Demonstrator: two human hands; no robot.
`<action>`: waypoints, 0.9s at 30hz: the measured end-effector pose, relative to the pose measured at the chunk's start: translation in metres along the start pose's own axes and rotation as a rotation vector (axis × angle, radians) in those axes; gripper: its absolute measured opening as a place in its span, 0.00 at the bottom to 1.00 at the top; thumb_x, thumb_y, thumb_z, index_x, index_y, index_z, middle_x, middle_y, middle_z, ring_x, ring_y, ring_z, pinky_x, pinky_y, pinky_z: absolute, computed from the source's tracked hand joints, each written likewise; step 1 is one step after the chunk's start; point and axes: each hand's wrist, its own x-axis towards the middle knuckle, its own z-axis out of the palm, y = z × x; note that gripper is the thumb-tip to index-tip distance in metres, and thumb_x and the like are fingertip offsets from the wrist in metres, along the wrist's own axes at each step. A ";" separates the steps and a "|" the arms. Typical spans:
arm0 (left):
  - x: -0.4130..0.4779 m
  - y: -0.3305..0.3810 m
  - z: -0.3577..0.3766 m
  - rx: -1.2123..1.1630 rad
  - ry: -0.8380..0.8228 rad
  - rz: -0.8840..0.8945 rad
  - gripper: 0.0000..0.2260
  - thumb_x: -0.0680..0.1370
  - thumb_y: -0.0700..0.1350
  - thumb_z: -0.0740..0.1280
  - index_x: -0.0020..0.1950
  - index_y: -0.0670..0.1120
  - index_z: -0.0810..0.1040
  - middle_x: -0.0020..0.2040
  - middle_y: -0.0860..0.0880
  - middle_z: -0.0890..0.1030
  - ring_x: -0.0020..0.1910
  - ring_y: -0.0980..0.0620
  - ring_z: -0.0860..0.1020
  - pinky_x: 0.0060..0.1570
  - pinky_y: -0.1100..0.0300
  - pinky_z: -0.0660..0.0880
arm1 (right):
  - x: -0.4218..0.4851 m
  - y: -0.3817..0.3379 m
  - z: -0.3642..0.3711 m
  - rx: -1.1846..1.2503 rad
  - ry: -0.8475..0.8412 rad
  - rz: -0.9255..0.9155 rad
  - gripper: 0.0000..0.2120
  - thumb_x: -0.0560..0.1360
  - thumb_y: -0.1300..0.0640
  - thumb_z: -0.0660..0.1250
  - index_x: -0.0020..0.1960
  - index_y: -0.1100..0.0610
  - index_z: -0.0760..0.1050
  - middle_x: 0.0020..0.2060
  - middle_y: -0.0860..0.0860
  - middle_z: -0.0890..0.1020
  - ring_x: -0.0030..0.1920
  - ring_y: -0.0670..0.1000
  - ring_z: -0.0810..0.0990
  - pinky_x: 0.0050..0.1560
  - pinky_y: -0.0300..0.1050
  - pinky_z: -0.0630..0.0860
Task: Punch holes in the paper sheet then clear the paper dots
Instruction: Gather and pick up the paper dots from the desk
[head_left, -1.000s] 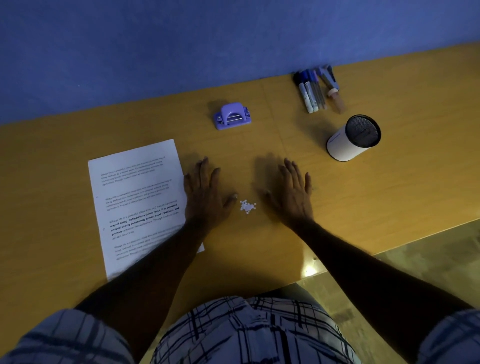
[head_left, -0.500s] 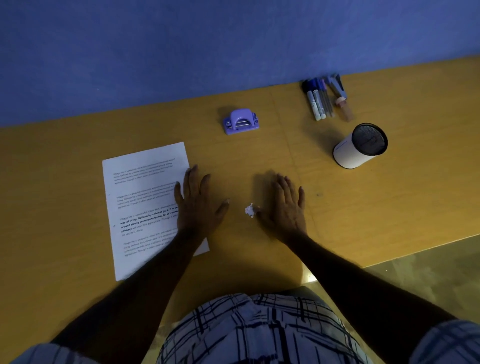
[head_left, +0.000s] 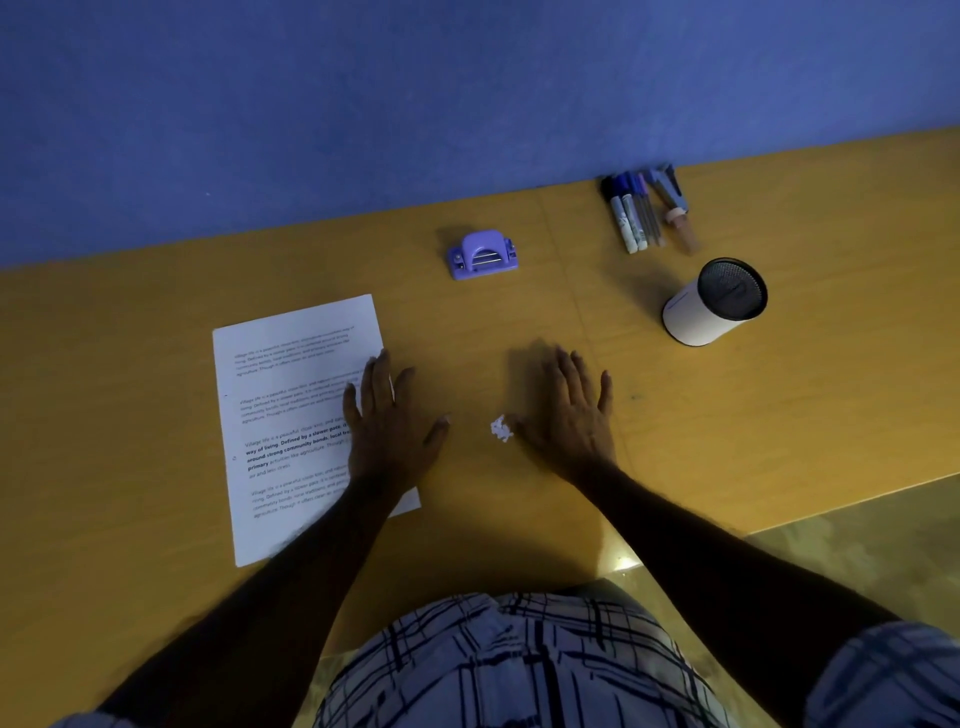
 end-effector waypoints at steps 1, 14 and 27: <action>0.000 0.000 0.000 0.006 -0.010 0.003 0.35 0.75 0.64 0.62 0.74 0.43 0.64 0.79 0.40 0.54 0.78 0.41 0.52 0.73 0.38 0.51 | -0.003 0.003 0.000 0.009 0.022 0.017 0.45 0.73 0.27 0.52 0.79 0.56 0.49 0.79 0.54 0.51 0.79 0.54 0.45 0.74 0.60 0.33; -0.001 0.001 0.003 -0.006 -0.058 0.073 0.35 0.75 0.63 0.63 0.74 0.43 0.63 0.78 0.40 0.56 0.78 0.41 0.53 0.73 0.38 0.52 | -0.004 0.000 -0.012 0.161 -0.013 -0.112 0.33 0.78 0.42 0.61 0.77 0.58 0.58 0.77 0.56 0.61 0.77 0.57 0.57 0.76 0.61 0.56; -0.005 0.014 0.000 -0.118 -0.026 0.138 0.29 0.76 0.59 0.65 0.71 0.43 0.67 0.74 0.42 0.65 0.74 0.42 0.63 0.72 0.41 0.58 | -0.037 -0.007 -0.006 0.027 -0.015 -0.672 0.27 0.70 0.63 0.75 0.68 0.61 0.73 0.67 0.59 0.76 0.66 0.59 0.76 0.56 0.49 0.78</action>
